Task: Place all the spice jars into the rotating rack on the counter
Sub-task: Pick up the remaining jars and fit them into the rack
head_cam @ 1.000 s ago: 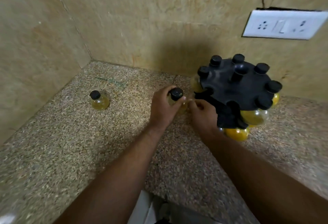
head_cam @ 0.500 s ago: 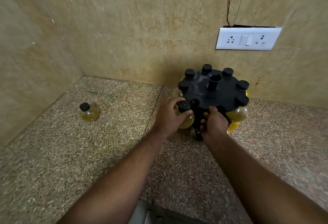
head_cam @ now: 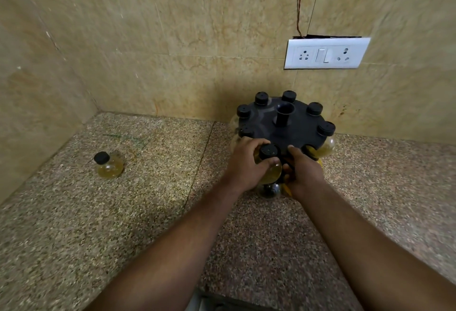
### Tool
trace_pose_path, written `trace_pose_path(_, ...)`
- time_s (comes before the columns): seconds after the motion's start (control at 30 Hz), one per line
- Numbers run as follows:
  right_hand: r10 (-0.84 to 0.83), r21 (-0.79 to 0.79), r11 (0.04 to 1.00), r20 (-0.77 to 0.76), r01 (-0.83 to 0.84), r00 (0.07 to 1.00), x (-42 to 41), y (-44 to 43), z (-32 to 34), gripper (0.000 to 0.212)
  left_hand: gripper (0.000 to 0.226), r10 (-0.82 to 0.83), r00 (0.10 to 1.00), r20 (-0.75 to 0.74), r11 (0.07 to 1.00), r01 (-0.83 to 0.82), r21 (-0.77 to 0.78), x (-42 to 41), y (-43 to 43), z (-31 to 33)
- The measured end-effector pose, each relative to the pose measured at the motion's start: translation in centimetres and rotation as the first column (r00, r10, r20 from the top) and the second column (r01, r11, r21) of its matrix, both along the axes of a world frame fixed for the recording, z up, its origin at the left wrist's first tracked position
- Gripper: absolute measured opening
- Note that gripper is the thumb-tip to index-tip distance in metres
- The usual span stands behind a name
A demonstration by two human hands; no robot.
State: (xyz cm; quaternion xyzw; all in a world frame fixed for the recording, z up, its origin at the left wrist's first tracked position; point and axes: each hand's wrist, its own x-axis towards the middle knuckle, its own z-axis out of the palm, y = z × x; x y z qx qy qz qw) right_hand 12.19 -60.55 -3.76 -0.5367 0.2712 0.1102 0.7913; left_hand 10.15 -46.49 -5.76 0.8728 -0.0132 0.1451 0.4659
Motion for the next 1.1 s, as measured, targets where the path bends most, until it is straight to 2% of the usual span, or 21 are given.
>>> trace_pose_path(0.1,0.057,0.015,0.998,0.011,-0.057,0.998,0.4,-0.8,-0.1,0.007,0.050,-0.005,1.000,-0.004,1.000,0.005,0.007,0.4,-0.5,0.0)
trace_pose_path(0.37,0.198,-0.099,0.976,0.050,-0.193,0.979,0.9,-1.2,-0.4,0.011,0.053,0.078,0.995,0.058,0.990,-0.084,0.112,1.7,-1.2,-0.6)
trace_pose_path(0.73,0.188,-0.106,0.978,0.082,-0.179,0.979,-0.7,1.2,-0.5,0.019,0.055,0.252,0.965,0.077,0.968,-0.252,-0.013,1.2,-0.1,-1.6)
trace_pose_path(0.87,0.243,-0.173,0.959,0.079,-0.227,0.967,-1.5,2.8,-1.1,0.027,0.047,0.341,0.939,0.039,0.937,-0.337,-0.087,1.0,2.2,-2.0)
trace_pose_path(0.97,0.273,-0.237,0.940,0.083,-0.247,0.959,-2.4,4.3,-2.1,0.028,0.045,0.335,0.942,0.002,0.938,-0.333,-0.097,0.2,4.2,-2.8)
trace_pose_path(1.1,0.388,-0.361,0.871,0.091,-0.333,0.917,-3.5,7.8,-3.4,0.024,0.041,0.361,0.928,-0.089,0.923,-0.370,-0.104,-1.7,7.7,-5.1)
